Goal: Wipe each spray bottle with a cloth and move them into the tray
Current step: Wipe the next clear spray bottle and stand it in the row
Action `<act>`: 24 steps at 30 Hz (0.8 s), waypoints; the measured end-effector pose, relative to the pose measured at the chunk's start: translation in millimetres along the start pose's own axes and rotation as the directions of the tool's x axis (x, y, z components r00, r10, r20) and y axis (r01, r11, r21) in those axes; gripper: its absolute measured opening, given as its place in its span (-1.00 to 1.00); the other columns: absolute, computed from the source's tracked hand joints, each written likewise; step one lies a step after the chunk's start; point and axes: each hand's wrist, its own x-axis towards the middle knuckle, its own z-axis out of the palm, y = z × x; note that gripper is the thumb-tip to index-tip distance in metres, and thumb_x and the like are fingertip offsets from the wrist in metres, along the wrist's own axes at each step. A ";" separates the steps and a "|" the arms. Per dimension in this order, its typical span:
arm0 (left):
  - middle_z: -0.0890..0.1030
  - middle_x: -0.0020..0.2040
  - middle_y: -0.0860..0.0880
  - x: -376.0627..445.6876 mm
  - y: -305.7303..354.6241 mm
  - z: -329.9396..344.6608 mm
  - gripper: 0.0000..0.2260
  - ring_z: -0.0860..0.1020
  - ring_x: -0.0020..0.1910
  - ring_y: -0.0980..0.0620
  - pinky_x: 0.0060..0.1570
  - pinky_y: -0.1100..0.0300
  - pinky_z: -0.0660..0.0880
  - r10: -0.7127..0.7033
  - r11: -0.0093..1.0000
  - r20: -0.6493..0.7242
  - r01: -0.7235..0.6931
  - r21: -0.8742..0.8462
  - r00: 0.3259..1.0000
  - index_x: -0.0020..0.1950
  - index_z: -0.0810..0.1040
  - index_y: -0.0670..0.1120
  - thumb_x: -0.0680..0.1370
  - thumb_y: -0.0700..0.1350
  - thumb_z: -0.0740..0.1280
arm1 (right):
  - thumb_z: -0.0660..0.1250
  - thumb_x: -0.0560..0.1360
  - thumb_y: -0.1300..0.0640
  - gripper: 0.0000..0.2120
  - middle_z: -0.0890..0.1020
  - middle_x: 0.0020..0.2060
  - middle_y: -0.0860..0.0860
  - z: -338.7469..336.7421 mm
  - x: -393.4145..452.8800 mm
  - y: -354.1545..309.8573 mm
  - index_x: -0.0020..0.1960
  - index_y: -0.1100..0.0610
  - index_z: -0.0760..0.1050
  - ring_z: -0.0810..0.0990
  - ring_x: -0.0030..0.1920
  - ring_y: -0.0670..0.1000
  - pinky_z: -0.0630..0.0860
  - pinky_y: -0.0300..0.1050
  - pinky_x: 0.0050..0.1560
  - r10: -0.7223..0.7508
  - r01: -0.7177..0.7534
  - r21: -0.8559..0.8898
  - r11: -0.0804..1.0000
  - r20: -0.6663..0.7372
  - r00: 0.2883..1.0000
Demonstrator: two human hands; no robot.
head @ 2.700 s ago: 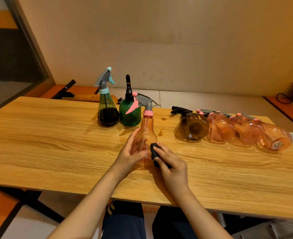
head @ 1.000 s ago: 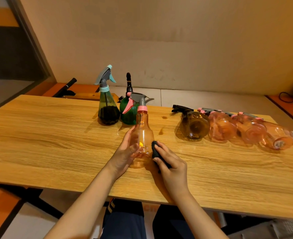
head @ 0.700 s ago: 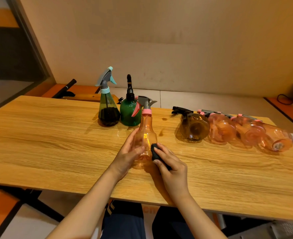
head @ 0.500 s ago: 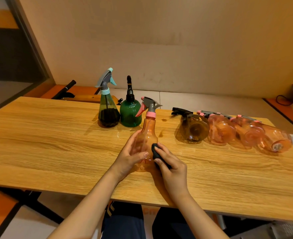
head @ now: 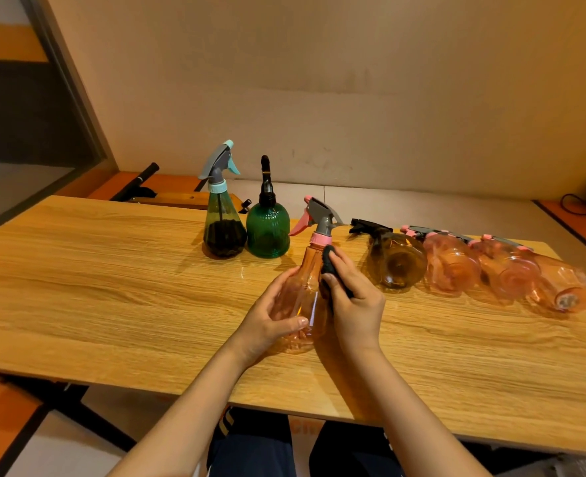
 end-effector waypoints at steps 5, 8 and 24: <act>0.45 0.35 0.05 2.1 -3.8 -0.8 -0.30 0.48 0.29 0.15 0.14 0.24 0.48 0.018 0.999 -0.002 -0.018 0.028 1.000 0.35 0.34 0.15 0.24 -0.01 0.48 | 0.36 0.41 0.42 -0.56 0.51 0.14 -0.09 -6.6 -6.1 2.6 0.23 0.14 0.42 0.42 0.22 -0.31 0.32 -0.43 0.22 0.062 -0.062 -0.003 0.998 0.041 0.997; 0.45 0.35 0.05 2.0 -5.0 0.0 -0.30 0.49 0.27 0.18 0.08 0.27 0.49 0.029 0.999 -0.024 -0.028 0.035 0.999 0.35 0.33 0.14 0.24 0.00 0.47 | 0.34 0.41 0.32 -0.61 0.52 0.15 -0.11 -13.0 -21.2 3.9 0.22 0.15 0.44 0.42 0.23 -0.32 0.32 -0.43 0.23 0.047 -0.044 -0.027 0.999 0.101 0.994; 0.53 0.18 0.15 0.6 -7.5 6.9 -0.40 0.55 0.14 0.18 0.14 0.17 0.51 0.106 0.983 -0.237 -0.065 0.174 0.966 0.25 0.33 0.24 0.24 0.19 0.40 | 0.31 0.43 0.04 -0.61 0.52 0.17 -0.13 -25.4 -52.2 2.7 0.21 0.15 0.48 0.49 0.22 -0.13 0.37 -0.31 0.25 0.015 -0.006 -0.045 0.999 0.217 0.976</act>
